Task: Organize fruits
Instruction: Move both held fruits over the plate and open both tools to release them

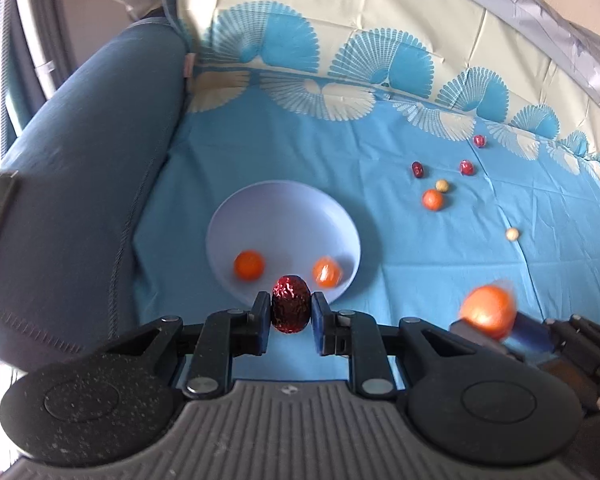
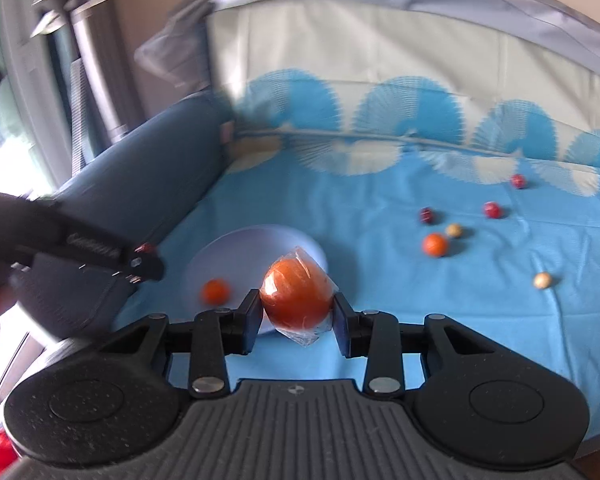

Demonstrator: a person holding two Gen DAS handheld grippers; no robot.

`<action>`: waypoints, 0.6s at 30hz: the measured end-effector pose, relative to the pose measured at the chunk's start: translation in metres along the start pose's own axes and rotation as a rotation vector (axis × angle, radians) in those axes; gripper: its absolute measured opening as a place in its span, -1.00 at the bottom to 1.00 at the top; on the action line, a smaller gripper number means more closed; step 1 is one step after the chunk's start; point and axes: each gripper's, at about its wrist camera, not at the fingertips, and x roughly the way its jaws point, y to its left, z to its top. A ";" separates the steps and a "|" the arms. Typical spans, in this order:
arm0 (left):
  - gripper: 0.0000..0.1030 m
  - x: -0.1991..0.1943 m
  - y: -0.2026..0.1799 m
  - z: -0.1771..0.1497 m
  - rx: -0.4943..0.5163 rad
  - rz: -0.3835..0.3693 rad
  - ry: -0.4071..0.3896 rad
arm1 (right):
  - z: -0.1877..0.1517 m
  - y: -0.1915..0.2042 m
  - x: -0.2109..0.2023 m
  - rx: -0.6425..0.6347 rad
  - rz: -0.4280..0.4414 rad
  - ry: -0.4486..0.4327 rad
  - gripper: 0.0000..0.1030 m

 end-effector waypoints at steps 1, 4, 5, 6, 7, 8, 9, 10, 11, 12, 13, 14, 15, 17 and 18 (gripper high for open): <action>-0.55 -0.008 0.005 -0.008 -0.002 -0.007 -0.003 | -0.004 0.011 -0.006 -0.011 0.009 0.005 -0.25; -0.55 -0.028 0.016 -0.025 -0.010 0.002 -0.024 | -0.016 0.036 -0.024 -0.037 0.038 0.010 -0.25; -0.55 -0.034 0.018 -0.030 -0.013 0.001 -0.034 | -0.019 0.042 -0.030 -0.044 0.042 0.009 -0.25; -0.55 -0.040 0.021 -0.035 -0.021 0.000 -0.043 | -0.022 0.048 -0.035 -0.053 0.046 0.010 -0.25; -0.55 -0.046 0.024 -0.039 -0.028 -0.002 -0.048 | -0.025 0.052 -0.039 -0.060 0.050 0.014 -0.25; -0.55 -0.050 0.026 -0.043 -0.033 -0.006 -0.051 | -0.028 0.057 -0.043 -0.065 0.054 0.021 -0.25; -0.55 -0.055 0.029 -0.048 -0.035 -0.008 -0.054 | -0.031 0.060 -0.046 -0.067 0.059 0.028 -0.25; -0.55 -0.059 0.031 -0.052 -0.035 -0.007 -0.058 | -0.034 0.064 -0.051 -0.069 0.065 0.034 -0.25; -0.55 -0.062 0.033 -0.055 -0.034 -0.007 -0.061 | -0.036 0.068 -0.054 -0.076 0.067 0.036 -0.25; -0.55 -0.064 0.035 -0.057 -0.033 -0.007 -0.065 | -0.039 0.072 -0.057 -0.087 0.066 0.035 -0.25; -0.55 -0.066 0.036 -0.060 -0.037 -0.006 -0.069 | -0.040 0.075 -0.060 -0.097 0.066 0.034 -0.25; -0.55 -0.068 0.038 -0.062 -0.043 -0.007 -0.071 | -0.041 0.078 -0.062 -0.104 0.065 0.034 -0.25; -0.55 -0.070 0.041 -0.064 -0.052 -0.010 -0.071 | -0.041 0.080 -0.063 -0.110 0.062 0.033 -0.25; -0.55 -0.074 0.046 -0.067 -0.068 -0.013 -0.073 | -0.042 0.083 -0.067 -0.119 0.055 0.027 -0.25; -0.55 -0.075 0.047 -0.068 -0.073 -0.013 -0.075 | -0.041 0.083 -0.068 -0.121 0.052 0.024 -0.25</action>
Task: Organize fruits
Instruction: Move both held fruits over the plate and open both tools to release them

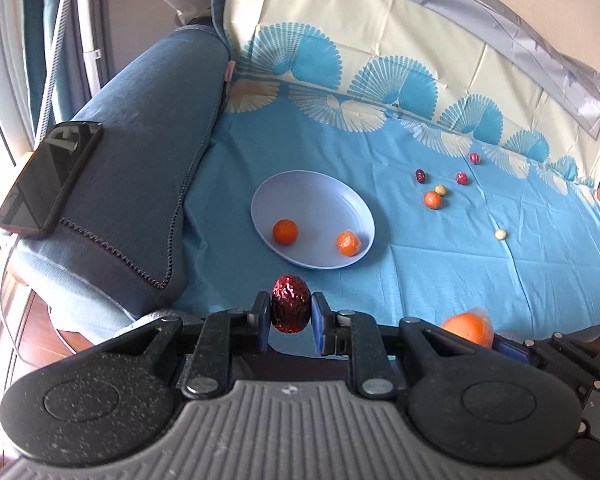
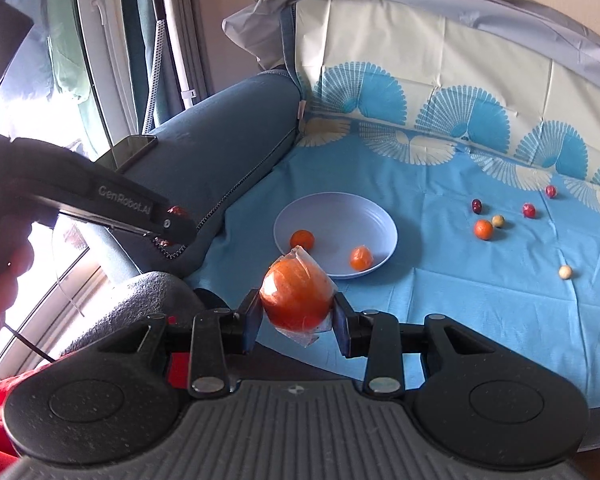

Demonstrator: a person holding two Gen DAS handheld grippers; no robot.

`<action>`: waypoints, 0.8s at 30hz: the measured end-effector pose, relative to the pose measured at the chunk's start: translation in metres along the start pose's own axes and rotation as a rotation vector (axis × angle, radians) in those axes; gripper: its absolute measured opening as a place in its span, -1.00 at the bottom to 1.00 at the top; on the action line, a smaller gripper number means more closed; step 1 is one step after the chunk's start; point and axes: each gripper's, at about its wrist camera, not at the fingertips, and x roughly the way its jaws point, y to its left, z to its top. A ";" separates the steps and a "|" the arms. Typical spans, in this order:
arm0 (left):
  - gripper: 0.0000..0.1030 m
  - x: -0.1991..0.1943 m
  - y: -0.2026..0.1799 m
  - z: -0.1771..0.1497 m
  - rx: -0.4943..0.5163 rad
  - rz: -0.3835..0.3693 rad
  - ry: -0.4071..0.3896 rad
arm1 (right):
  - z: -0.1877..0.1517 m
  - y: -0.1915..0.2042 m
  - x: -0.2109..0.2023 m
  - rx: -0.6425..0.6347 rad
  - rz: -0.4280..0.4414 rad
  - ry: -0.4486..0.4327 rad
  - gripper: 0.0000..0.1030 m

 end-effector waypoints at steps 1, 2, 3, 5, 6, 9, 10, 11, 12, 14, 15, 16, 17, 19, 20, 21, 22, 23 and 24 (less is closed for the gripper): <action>-0.55 -0.002 0.002 0.000 -0.003 -0.002 -0.004 | 0.001 0.001 -0.001 -0.001 -0.003 -0.002 -0.25; -0.55 -0.004 0.004 0.000 -0.006 -0.003 -0.010 | 0.001 0.002 -0.001 -0.003 -0.004 -0.003 -0.25; -0.55 -0.005 0.006 0.000 -0.009 -0.002 -0.016 | 0.001 0.003 -0.002 -0.005 -0.005 -0.003 -0.25; -0.55 -0.007 0.008 0.001 -0.016 -0.004 -0.019 | 0.002 0.006 -0.002 -0.012 -0.005 -0.002 -0.25; -0.55 -0.007 0.010 0.001 -0.019 -0.005 -0.019 | 0.002 0.007 -0.002 -0.015 -0.005 -0.002 -0.25; -0.55 -0.005 0.011 0.002 -0.020 -0.007 -0.016 | 0.002 0.009 -0.001 -0.023 -0.007 0.000 -0.25; -0.55 -0.005 0.012 0.003 -0.020 -0.008 -0.014 | 0.002 0.009 0.000 -0.023 -0.007 0.002 -0.25; -0.55 -0.004 0.012 0.003 -0.020 -0.009 -0.014 | 0.002 0.009 0.000 -0.022 -0.008 0.004 -0.25; -0.55 -0.004 0.012 0.003 -0.020 -0.009 -0.014 | 0.002 0.009 0.001 -0.023 -0.008 0.005 -0.25; -0.55 -0.003 0.012 0.004 -0.021 -0.008 -0.014 | 0.003 0.009 0.003 -0.022 -0.006 0.011 -0.25; -0.55 -0.003 0.012 0.004 -0.023 -0.009 -0.012 | 0.003 0.010 0.005 -0.021 -0.007 0.015 -0.25; -0.55 -0.001 0.013 0.005 -0.025 -0.008 -0.010 | 0.004 0.009 0.007 -0.021 -0.006 0.020 -0.25; -0.55 0.001 0.013 0.007 -0.025 -0.009 -0.007 | 0.005 0.009 0.009 -0.019 -0.006 0.023 -0.25; -0.55 0.003 0.014 0.013 -0.024 -0.010 -0.011 | 0.008 0.006 0.012 -0.017 -0.012 0.019 -0.25; -0.55 0.005 0.014 0.016 -0.023 -0.007 -0.013 | 0.010 0.005 0.013 -0.015 -0.015 0.012 -0.25; -0.55 0.008 0.015 0.019 -0.025 -0.006 -0.015 | 0.012 0.003 0.015 -0.013 -0.019 0.006 -0.25; -0.55 0.011 0.015 0.022 -0.028 -0.003 -0.016 | 0.015 0.001 0.018 -0.010 -0.025 0.003 -0.25; -0.55 0.015 0.016 0.026 -0.033 0.000 -0.015 | 0.017 -0.001 0.021 -0.005 -0.030 -0.001 -0.25; -0.55 0.019 0.016 0.030 -0.038 0.001 -0.013 | 0.018 -0.003 0.024 0.000 -0.034 -0.001 -0.25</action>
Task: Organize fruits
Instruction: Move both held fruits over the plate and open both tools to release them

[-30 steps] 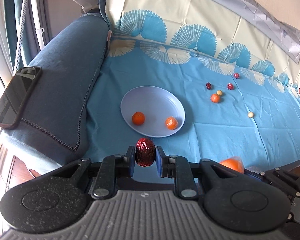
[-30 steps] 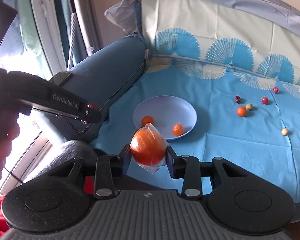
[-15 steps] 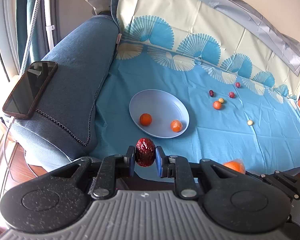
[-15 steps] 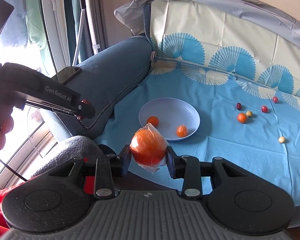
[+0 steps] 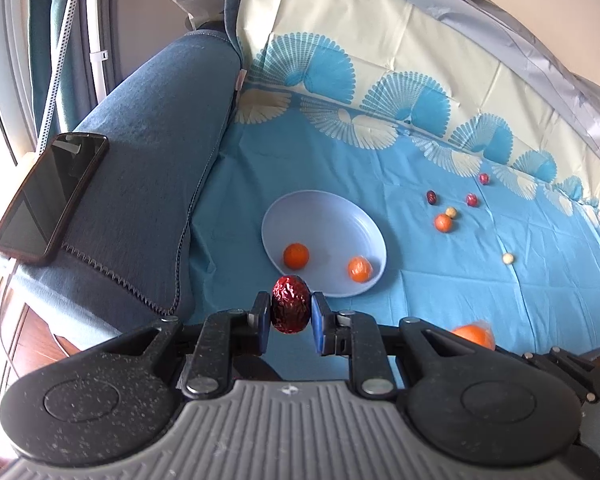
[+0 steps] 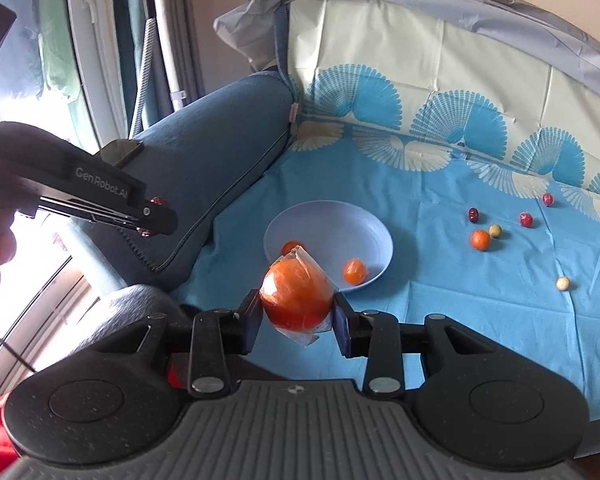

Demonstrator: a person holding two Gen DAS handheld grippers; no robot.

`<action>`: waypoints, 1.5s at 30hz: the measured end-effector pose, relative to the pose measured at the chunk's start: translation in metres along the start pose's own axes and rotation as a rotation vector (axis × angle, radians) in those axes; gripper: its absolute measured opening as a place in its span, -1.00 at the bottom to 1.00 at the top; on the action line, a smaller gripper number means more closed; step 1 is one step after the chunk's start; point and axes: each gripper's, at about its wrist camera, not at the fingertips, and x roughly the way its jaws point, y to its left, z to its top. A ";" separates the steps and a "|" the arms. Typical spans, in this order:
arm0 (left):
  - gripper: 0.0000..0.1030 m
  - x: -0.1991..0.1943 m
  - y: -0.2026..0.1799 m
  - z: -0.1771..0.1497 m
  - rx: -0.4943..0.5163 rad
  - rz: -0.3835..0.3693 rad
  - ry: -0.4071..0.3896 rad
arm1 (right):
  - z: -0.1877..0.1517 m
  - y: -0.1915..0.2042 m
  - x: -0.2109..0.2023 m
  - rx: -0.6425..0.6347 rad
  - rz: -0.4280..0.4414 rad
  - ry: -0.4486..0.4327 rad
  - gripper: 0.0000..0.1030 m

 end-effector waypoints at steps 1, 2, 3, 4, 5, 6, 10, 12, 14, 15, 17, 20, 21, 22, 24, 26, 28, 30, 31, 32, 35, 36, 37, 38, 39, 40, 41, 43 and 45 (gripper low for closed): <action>-0.55 0.004 0.000 0.004 -0.004 0.000 0.001 | 0.002 -0.003 0.004 0.005 -0.003 0.002 -0.25; -0.55 0.009 0.000 0.007 -0.005 0.003 0.003 | 0.003 -0.005 0.009 0.008 -0.003 0.003 -0.25; -0.55 0.014 -0.001 0.011 -0.006 0.007 0.005 | 0.005 -0.008 0.013 0.012 -0.005 0.004 -0.25; -0.55 0.020 -0.002 0.016 -0.007 0.004 0.008 | 0.006 -0.010 0.019 0.014 -0.007 0.008 -0.25; -0.55 0.027 -0.003 0.021 -0.006 0.000 0.011 | 0.008 -0.012 0.025 0.016 -0.011 0.013 -0.25; -0.55 0.034 -0.004 0.025 -0.005 -0.001 0.016 | 0.010 -0.014 0.031 0.020 -0.015 0.017 -0.25; -0.55 0.069 -0.013 0.040 0.019 -0.004 0.038 | 0.018 -0.027 0.063 0.039 -0.030 0.037 -0.25; -0.55 0.088 -0.019 0.046 0.032 -0.002 0.055 | 0.022 -0.032 0.079 0.050 -0.033 0.046 -0.25; -0.55 0.106 -0.024 0.052 0.043 -0.007 0.071 | 0.028 -0.039 0.096 0.059 -0.035 0.051 -0.25; -0.55 0.115 -0.025 0.055 0.050 -0.007 0.076 | 0.032 -0.042 0.105 0.061 -0.039 0.052 -0.25; -0.55 0.132 -0.028 0.060 0.060 -0.002 0.082 | 0.037 -0.048 0.122 0.057 -0.042 0.051 -0.25; -0.55 0.158 -0.031 0.066 0.067 0.004 0.088 | 0.041 -0.056 0.147 0.053 -0.037 0.056 -0.25; -0.55 0.167 -0.031 0.067 0.070 0.004 0.090 | 0.042 -0.058 0.155 0.054 -0.034 0.054 -0.25; -0.55 0.177 -0.031 0.068 0.072 0.010 0.095 | 0.043 -0.061 0.163 0.054 -0.032 0.051 -0.25; -0.55 0.196 -0.030 0.069 0.079 0.018 0.107 | 0.043 -0.063 0.178 0.045 -0.035 0.050 -0.25; -0.55 0.212 -0.029 0.069 0.081 0.022 0.125 | 0.043 -0.066 0.192 0.042 -0.047 0.063 -0.25; -0.55 0.226 -0.028 0.069 0.082 0.024 0.143 | 0.042 -0.069 0.207 0.048 -0.054 0.082 -0.25; -0.55 0.238 -0.026 0.068 0.085 0.031 0.156 | 0.041 -0.070 0.219 0.055 -0.058 0.104 -0.25; -0.55 0.244 -0.025 0.067 0.085 0.033 0.163 | 0.039 -0.071 0.224 0.056 -0.060 0.115 -0.25; -0.55 0.249 -0.024 0.066 0.085 0.032 0.168 | 0.038 -0.071 0.229 0.055 -0.062 0.124 -0.25; -0.55 0.265 -0.022 0.065 0.093 0.031 0.195 | 0.032 -0.071 0.243 0.045 -0.063 0.147 -0.24; -0.55 0.270 -0.021 0.065 0.102 0.026 0.205 | 0.031 -0.071 0.247 0.041 -0.062 0.155 -0.24; -0.55 0.274 -0.021 0.065 0.106 0.030 0.207 | 0.030 -0.071 0.251 0.037 -0.063 0.158 -0.24; -0.47 0.277 -0.021 0.065 0.107 0.036 0.201 | 0.029 -0.070 0.253 0.027 -0.064 0.150 -0.24; -0.32 0.277 -0.021 0.065 0.113 0.030 0.195 | 0.030 -0.069 0.255 0.013 -0.063 0.145 -0.22; 0.25 0.278 -0.022 0.067 0.117 0.023 0.192 | 0.031 -0.068 0.258 0.001 -0.058 0.144 -0.22; 0.81 0.276 -0.022 0.068 0.113 0.020 0.185 | 0.032 -0.068 0.260 -0.003 -0.054 0.142 -0.19; 0.99 0.264 -0.020 0.073 0.081 0.016 0.133 | 0.036 -0.069 0.261 -0.002 -0.047 0.138 0.24; 0.99 0.249 -0.017 0.077 0.066 -0.024 0.087 | 0.041 -0.069 0.254 -0.013 -0.056 0.115 0.48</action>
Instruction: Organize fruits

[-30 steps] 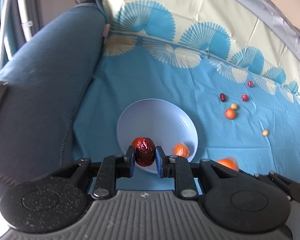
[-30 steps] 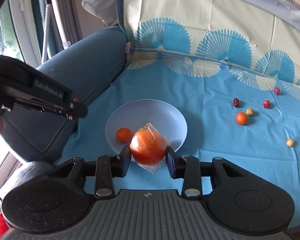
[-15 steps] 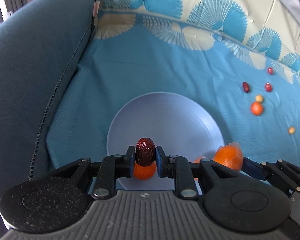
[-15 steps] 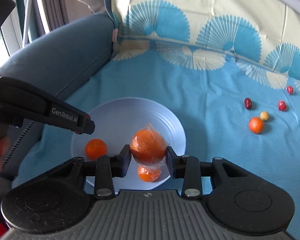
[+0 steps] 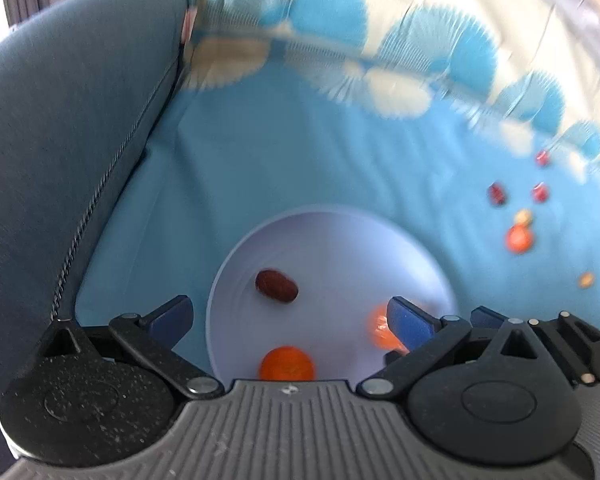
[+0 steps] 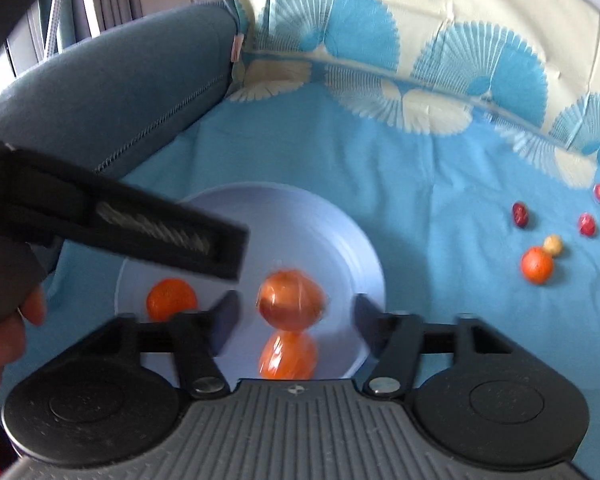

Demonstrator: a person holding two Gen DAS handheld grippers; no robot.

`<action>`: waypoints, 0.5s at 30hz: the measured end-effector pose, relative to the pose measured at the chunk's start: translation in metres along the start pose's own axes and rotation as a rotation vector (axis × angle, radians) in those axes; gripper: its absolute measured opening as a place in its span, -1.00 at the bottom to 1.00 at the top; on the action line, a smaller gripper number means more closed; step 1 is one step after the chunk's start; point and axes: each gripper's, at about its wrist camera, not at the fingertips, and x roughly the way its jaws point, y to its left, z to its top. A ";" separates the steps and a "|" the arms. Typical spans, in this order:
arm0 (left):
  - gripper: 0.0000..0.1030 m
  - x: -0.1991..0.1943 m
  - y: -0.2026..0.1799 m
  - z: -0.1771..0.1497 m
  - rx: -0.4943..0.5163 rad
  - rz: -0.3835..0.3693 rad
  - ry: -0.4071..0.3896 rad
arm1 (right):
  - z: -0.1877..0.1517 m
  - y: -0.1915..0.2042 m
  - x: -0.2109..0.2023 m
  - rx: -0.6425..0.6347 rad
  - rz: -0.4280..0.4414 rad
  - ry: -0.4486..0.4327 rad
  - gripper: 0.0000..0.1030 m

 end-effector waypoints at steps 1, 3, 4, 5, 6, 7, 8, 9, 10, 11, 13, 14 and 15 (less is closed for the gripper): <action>0.99 -0.007 0.001 0.000 0.001 -0.018 -0.006 | 0.001 0.001 -0.006 -0.009 -0.007 -0.012 0.54; 0.99 -0.023 0.003 -0.006 0.001 -0.024 -0.009 | 0.000 0.002 -0.019 -0.025 -0.007 -0.017 0.77; 0.99 -0.030 0.004 -0.011 0.001 -0.015 -0.011 | -0.002 0.003 -0.027 -0.026 0.004 -0.016 0.83; 0.99 -0.038 0.005 -0.017 0.002 -0.003 -0.011 | -0.004 0.003 -0.036 -0.023 0.020 -0.015 0.86; 0.99 -0.047 0.006 -0.024 0.004 0.011 -0.011 | -0.008 0.003 -0.045 -0.016 0.034 -0.013 0.92; 0.99 -0.056 0.007 -0.032 0.004 0.027 -0.010 | -0.012 0.004 -0.054 -0.005 0.044 -0.008 0.93; 0.99 -0.064 0.008 -0.040 0.004 0.044 -0.007 | -0.015 0.004 -0.063 0.008 0.052 0.000 0.94; 0.99 -0.073 0.009 -0.050 0.007 0.059 -0.003 | -0.019 0.005 -0.071 0.022 0.059 0.012 0.94; 0.99 -0.081 0.009 -0.057 0.015 0.068 -0.004 | -0.023 0.006 -0.079 0.041 0.065 0.030 0.95; 0.99 -0.089 0.010 -0.064 0.025 0.080 -0.006 | -0.026 0.006 -0.086 0.057 0.068 0.045 0.95; 0.99 -0.103 0.012 -0.081 0.034 0.129 -0.020 | -0.031 0.007 -0.102 0.090 0.064 0.062 0.98; 0.99 -0.110 0.012 -0.087 0.040 0.149 -0.022 | -0.033 0.008 -0.110 0.105 0.064 0.066 0.98; 0.99 -0.117 0.013 -0.093 0.043 0.157 -0.019 | -0.035 0.008 -0.118 0.122 0.062 0.067 0.99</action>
